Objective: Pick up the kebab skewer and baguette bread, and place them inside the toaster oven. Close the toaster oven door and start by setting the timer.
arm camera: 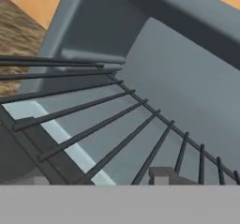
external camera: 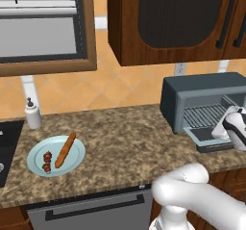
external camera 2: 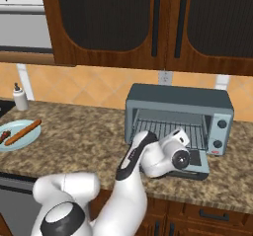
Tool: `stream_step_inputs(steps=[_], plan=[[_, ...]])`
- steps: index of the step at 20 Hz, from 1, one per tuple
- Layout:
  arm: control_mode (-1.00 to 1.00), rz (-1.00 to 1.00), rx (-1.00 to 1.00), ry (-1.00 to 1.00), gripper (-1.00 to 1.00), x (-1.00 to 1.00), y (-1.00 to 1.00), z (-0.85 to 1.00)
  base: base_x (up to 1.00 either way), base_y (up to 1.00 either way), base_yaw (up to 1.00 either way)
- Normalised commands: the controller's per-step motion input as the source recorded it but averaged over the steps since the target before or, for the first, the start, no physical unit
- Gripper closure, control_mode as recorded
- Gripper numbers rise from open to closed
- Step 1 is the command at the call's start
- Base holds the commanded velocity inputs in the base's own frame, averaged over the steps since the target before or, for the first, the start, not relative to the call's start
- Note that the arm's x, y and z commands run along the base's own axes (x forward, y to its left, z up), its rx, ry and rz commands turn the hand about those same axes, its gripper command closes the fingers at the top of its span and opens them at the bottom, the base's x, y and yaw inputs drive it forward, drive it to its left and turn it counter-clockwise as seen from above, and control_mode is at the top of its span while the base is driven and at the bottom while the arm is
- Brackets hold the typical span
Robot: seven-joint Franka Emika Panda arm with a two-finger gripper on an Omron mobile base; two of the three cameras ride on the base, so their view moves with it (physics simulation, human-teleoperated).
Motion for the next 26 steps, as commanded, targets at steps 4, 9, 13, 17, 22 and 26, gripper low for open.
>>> stream_step_inputs(steps=[4, 9, 13, 17, 22, 26], plan=[[-1.00, -0.03, 0.00, 0.01, 1.00, -0.68, -0.12, 0.04, 0.00, 0.00, 0.00], [-1.00, -0.01, 0.00, 0.09, 1.00, -0.79, -0.30, 0.36, 0.00, 0.00, 0.00], [-1.00, 0.00, 0.03, 0.28, 1.00, -0.87, -0.08, 0.95, 0.00, 0.00, 0.00], [-1.00, -0.05, 0.02, 0.34, 1.00, -0.74, 0.54, 0.79, 0.00, 0.00, 0.00], [-1.00, -0.24, 0.04, 0.35, 1.00, -0.39, 1.00, 0.36, 0.00, 0.00, 0.00], [-1.00, -0.29, 0.05, 0.31, 1.00, -0.31, 1.00, 0.46, 0.00, 0.00, 0.00]])
